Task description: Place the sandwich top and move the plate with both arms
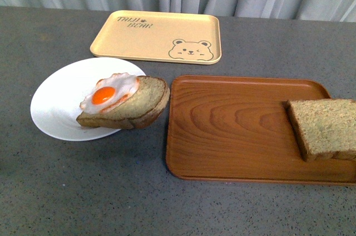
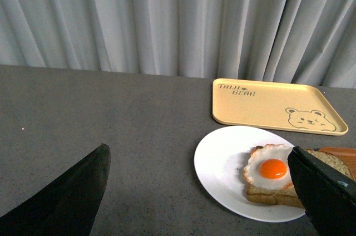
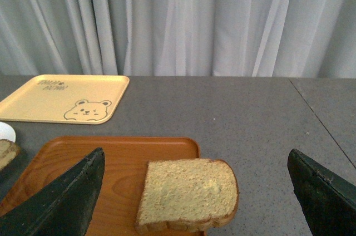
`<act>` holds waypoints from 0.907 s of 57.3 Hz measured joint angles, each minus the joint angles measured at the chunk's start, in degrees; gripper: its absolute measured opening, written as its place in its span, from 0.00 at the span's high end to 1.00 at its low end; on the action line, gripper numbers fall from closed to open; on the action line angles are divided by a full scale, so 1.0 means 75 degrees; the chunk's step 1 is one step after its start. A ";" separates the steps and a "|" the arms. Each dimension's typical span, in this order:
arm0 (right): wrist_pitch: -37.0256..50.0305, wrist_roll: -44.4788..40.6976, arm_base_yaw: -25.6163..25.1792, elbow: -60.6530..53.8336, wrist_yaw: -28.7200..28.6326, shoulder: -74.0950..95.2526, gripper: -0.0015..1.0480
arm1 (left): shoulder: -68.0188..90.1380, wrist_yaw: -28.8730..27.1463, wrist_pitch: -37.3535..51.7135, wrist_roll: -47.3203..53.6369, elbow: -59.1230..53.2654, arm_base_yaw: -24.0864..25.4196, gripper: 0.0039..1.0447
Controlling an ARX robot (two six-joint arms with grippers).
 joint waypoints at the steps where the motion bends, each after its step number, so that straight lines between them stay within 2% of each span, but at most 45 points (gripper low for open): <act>1: 0.0000 0.0000 0.0000 0.0000 0.0000 0.0000 0.09 | 0.0000 0.0000 0.0000 0.0000 0.0000 0.0000 0.08; 44: -0.0003 0.0000 0.0000 0.0003 0.0006 0.0003 0.09 | 0.0000 0.0000 0.0000 0.0000 0.0000 0.0000 0.08; 45: -0.0184 0.0154 0.0052 0.0055 0.0207 0.0119 0.09 | 0.0000 0.0000 0.0000 -0.0003 0.0000 0.0000 0.08; 47: -0.1288 0.0991 0.0009 0.0600 0.1020 0.1174 0.09 | 0.0000 -0.0003 0.0000 -0.0003 0.0000 0.0000 0.08; 51: -0.0752 0.1807 -0.0679 0.0938 0.0886 0.3177 0.09 | 0.0000 0.0000 0.0000 0.0000 0.0000 0.0000 0.08; 52: -0.0219 0.2028 -0.0988 0.1017 0.0592 0.4025 0.09 | 0.0000 0.0000 0.0000 -0.0003 0.0000 0.0000 0.08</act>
